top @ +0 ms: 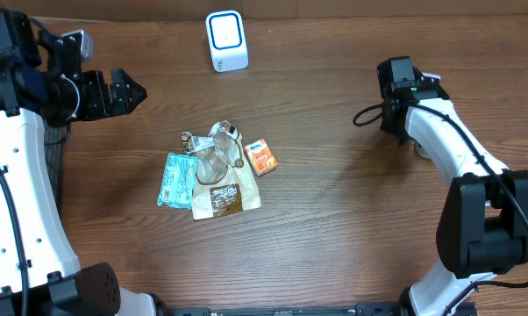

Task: Scan the item barcode
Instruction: 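Carry the tissue pack beside the jar on the right and release, then move the right gripper to the orange tissue pack and grasp it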

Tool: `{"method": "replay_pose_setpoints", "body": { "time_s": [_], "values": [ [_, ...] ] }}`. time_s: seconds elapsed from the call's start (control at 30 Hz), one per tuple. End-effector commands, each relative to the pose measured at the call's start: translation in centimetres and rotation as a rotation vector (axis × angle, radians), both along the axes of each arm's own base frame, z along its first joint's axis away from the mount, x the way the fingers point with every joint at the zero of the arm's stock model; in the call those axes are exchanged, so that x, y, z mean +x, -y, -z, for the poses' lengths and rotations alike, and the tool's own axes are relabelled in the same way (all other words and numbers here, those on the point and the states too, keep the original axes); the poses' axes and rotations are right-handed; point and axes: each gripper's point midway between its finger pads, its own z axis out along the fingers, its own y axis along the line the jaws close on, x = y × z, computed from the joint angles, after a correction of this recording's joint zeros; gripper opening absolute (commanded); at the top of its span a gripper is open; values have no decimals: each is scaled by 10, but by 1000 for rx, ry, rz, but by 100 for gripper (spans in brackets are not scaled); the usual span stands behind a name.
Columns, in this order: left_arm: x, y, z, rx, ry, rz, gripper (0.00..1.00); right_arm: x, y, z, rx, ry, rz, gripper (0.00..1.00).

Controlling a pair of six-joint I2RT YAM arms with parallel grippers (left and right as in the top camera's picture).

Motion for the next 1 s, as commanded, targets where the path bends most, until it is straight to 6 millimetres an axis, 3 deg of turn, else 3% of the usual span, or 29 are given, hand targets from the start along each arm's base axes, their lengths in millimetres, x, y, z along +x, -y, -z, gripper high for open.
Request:
{"method": "replay_pose_setpoints", "body": {
  "time_s": [0.0, 0.33, 0.5, 0.63, 0.7, 0.77, 0.97],
  "values": [
    [-1, 3, -5, 15, 20, 26, 100, 3, -3, 2, 26, 21, 2, 4],
    [-1, 3, -5, 15, 20, 26, 99, -3, -3, 3, 23, -10, 2, 23],
    [-1, 3, -5, 15, 20, 27, 100, -1, -2, 0, 16, -5, 0, 24],
    [-1, 3, -5, 15, 20, 26, 100, 4, -9, -13, 38, -1, -14, 24],
    [-1, 3, -5, 15, 20, 26, 99, 6, -24, -22, 98, -16, -45, 24],
    [-1, 3, -5, 15, 20, 27, 100, 8, -51, -27, 225, -43, -122, 24],
    [-1, 3, -5, 15, 20, 26, 100, 1, -156, -37, 756, -88, -394, 24]
  ]
}}
